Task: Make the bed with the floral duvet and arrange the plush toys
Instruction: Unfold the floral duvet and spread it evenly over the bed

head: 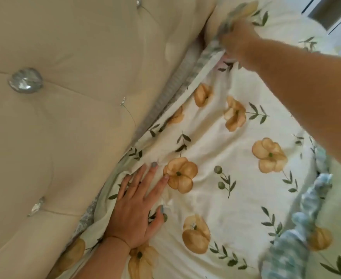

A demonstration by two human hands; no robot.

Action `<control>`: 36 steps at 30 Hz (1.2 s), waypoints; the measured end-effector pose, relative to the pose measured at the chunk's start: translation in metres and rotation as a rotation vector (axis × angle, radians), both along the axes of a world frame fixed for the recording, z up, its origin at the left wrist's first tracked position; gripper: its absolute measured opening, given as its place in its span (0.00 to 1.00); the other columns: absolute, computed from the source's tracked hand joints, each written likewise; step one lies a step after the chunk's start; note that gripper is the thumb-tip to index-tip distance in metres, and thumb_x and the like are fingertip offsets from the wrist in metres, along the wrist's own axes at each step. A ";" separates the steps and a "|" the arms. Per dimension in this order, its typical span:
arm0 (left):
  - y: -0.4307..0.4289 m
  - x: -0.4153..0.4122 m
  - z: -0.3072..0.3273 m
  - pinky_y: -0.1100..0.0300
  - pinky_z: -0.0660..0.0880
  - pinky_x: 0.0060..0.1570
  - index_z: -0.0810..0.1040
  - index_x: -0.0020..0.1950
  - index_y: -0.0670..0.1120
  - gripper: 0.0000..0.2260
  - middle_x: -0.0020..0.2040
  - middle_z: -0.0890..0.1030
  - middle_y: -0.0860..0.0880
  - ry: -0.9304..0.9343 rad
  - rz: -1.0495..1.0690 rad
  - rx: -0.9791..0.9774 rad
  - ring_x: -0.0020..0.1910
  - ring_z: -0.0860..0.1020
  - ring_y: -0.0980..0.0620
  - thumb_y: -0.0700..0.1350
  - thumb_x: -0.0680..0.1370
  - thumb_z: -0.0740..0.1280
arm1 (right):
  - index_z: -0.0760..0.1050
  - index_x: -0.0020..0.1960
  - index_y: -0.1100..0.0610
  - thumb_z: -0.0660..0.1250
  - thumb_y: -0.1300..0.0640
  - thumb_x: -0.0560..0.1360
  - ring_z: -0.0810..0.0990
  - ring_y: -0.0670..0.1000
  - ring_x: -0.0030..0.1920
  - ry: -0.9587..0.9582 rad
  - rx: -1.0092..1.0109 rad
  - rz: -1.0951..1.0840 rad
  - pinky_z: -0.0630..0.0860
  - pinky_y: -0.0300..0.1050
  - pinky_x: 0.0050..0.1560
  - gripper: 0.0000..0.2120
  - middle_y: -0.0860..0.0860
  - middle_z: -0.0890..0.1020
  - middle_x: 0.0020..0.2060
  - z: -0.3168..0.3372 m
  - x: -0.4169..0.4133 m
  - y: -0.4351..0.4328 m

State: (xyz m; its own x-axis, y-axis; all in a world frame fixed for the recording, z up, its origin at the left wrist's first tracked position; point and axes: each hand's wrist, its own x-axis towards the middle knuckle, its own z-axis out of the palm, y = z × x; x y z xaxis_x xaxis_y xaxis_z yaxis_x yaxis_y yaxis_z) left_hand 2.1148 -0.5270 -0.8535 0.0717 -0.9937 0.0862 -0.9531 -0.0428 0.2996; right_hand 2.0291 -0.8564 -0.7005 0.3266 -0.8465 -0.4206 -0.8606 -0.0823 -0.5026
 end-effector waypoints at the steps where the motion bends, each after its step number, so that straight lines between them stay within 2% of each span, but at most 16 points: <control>1: 0.000 -0.001 -0.001 0.41 0.56 0.71 0.60 0.77 0.53 0.32 0.79 0.55 0.47 0.001 0.000 -0.002 0.77 0.54 0.45 0.53 0.73 0.60 | 0.51 0.79 0.51 0.57 0.58 0.82 0.66 0.59 0.72 -0.048 -0.053 0.060 0.72 0.50 0.61 0.28 0.57 0.63 0.75 0.003 0.009 0.000; 2: 0.000 -0.001 -0.001 0.41 0.56 0.71 0.60 0.77 0.53 0.32 0.79 0.55 0.47 0.005 0.002 -0.002 0.77 0.54 0.45 0.52 0.72 0.60 | 0.48 0.79 0.50 0.57 0.57 0.82 0.64 0.59 0.74 -0.081 -0.040 0.108 0.69 0.51 0.64 0.29 0.56 0.60 0.76 0.002 0.018 0.002; 4: -0.001 0.000 -0.002 0.41 0.56 0.71 0.61 0.77 0.53 0.32 0.79 0.56 0.47 0.012 0.006 -0.008 0.77 0.54 0.45 0.52 0.72 0.60 | 0.47 0.79 0.49 0.57 0.54 0.82 0.56 0.58 0.77 -0.001 -0.021 0.159 0.62 0.54 0.71 0.29 0.53 0.54 0.78 -0.014 0.024 0.025; 6: -0.001 0.001 -0.002 0.41 0.56 0.72 0.62 0.76 0.52 0.31 0.78 0.56 0.47 0.008 0.002 -0.017 0.77 0.54 0.45 0.52 0.73 0.60 | 0.52 0.79 0.51 0.55 0.52 0.82 0.49 0.56 0.78 0.087 -0.203 0.154 0.52 0.57 0.76 0.27 0.51 0.51 0.79 -0.047 0.014 0.062; 8: -0.001 0.000 -0.003 0.42 0.55 0.73 0.62 0.76 0.52 0.30 0.78 0.56 0.47 0.005 0.006 -0.028 0.77 0.54 0.45 0.52 0.73 0.59 | 0.54 0.78 0.50 0.53 0.51 0.82 0.46 0.55 0.79 0.034 -0.465 0.085 0.47 0.58 0.76 0.25 0.50 0.50 0.79 -0.066 -0.003 0.121; 9: 0.000 0.000 -0.003 0.42 0.54 0.73 0.62 0.76 0.53 0.30 0.78 0.56 0.47 0.006 0.011 -0.030 0.77 0.54 0.44 0.52 0.73 0.59 | 0.53 0.78 0.48 0.52 0.49 0.83 0.44 0.53 0.79 -0.017 -0.531 0.047 0.44 0.57 0.77 0.25 0.49 0.48 0.79 -0.069 -0.012 0.155; 10: -0.002 0.000 -0.002 0.42 0.54 0.73 0.62 0.76 0.53 0.30 0.78 0.56 0.46 0.004 0.020 -0.036 0.77 0.54 0.44 0.53 0.73 0.59 | 0.51 0.78 0.45 0.50 0.47 0.83 0.40 0.52 0.79 -0.056 -0.540 0.024 0.41 0.54 0.76 0.25 0.47 0.45 0.79 -0.069 -0.024 0.193; 12: -0.001 0.000 -0.001 0.42 0.54 0.73 0.61 0.77 0.51 0.30 0.79 0.54 0.44 -0.004 0.049 -0.045 0.77 0.53 0.42 0.53 0.74 0.58 | 0.44 0.78 0.38 0.45 0.43 0.82 0.34 0.48 0.77 -0.065 -0.431 0.006 0.37 0.52 0.75 0.25 0.42 0.38 0.78 -0.080 -0.054 0.282; 14: -0.001 0.001 -0.003 0.41 0.53 0.73 0.60 0.77 0.48 0.31 0.78 0.53 0.41 -0.012 0.083 -0.065 0.77 0.52 0.41 0.53 0.74 0.57 | 0.41 0.77 0.35 0.42 0.41 0.81 0.36 0.49 0.78 0.064 -0.374 -0.007 0.42 0.57 0.76 0.25 0.44 0.40 0.79 -0.103 -0.085 0.352; 17: 0.000 0.000 -0.006 0.41 0.51 0.74 0.61 0.77 0.45 0.31 0.78 0.54 0.39 -0.019 0.111 -0.081 0.77 0.53 0.40 0.52 0.74 0.57 | 0.49 0.78 0.41 0.46 0.42 0.81 0.46 0.57 0.79 0.272 -0.393 0.075 0.52 0.63 0.74 0.26 0.51 0.52 0.79 -0.132 -0.109 0.380; 21: 0.000 0.001 -0.006 0.41 0.49 0.74 0.61 0.76 0.47 0.29 0.78 0.55 0.39 -0.113 0.132 -0.034 0.77 0.54 0.40 0.55 0.76 0.54 | 0.49 0.78 0.42 0.45 0.43 0.81 0.45 0.57 0.79 0.293 -0.481 0.090 0.49 0.62 0.75 0.26 0.51 0.53 0.79 -0.142 -0.106 0.376; 26: 0.019 -0.008 0.007 0.34 0.47 0.72 0.54 0.78 0.54 0.28 0.79 0.49 0.44 -0.176 0.193 0.035 0.76 0.49 0.35 0.57 0.77 0.50 | 0.47 0.78 0.41 0.44 0.43 0.81 0.44 0.57 0.79 0.317 -0.510 0.081 0.47 0.62 0.75 0.26 0.51 0.51 0.79 -0.146 -0.108 0.379; 29: 0.061 -0.018 0.015 0.31 0.44 0.70 0.45 0.77 0.60 0.27 0.80 0.43 0.50 -0.164 0.020 0.039 0.77 0.45 0.37 0.56 0.79 0.50 | 0.46 0.78 0.41 0.41 0.42 0.81 0.44 0.57 0.79 0.312 -0.523 0.071 0.45 0.62 0.75 0.26 0.51 0.50 0.79 -0.148 -0.111 0.381; 32: 0.116 -0.010 0.019 0.37 0.46 0.73 0.47 0.78 0.60 0.26 0.80 0.49 0.51 -0.240 -0.211 0.084 0.78 0.49 0.41 0.59 0.80 0.44 | 0.44 0.78 0.41 0.39 0.42 0.81 0.44 0.57 0.79 0.350 -0.555 0.054 0.45 0.61 0.75 0.26 0.51 0.49 0.79 -0.149 -0.114 0.379; 34: 0.144 0.003 0.017 0.43 0.46 0.75 0.45 0.78 0.60 0.26 0.80 0.48 0.51 -0.277 -0.161 0.151 0.78 0.48 0.45 0.62 0.79 0.40 | 0.43 0.79 0.43 0.39 0.42 0.81 0.44 0.57 0.79 0.335 -0.519 0.007 0.43 0.60 0.76 0.26 0.52 0.48 0.79 -0.147 -0.112 0.388; 36: 0.158 0.009 0.017 0.46 0.43 0.75 0.44 0.78 0.59 0.26 0.80 0.44 0.50 -0.229 -0.016 0.237 0.78 0.44 0.46 0.62 0.81 0.41 | 0.41 0.79 0.46 0.39 0.44 0.82 0.42 0.56 0.78 0.320 -0.447 -0.025 0.40 0.59 0.76 0.26 0.53 0.45 0.79 -0.146 -0.109 0.404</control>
State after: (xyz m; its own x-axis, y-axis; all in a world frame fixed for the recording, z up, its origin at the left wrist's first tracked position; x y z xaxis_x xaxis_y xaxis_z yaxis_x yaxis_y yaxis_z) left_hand 2.1234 -0.3691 -0.8362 0.0608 -0.9890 -0.1351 -0.9957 -0.0696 0.0612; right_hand 1.9198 -0.4526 -0.8462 0.2194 -0.9712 -0.0934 -0.9690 -0.2058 -0.1366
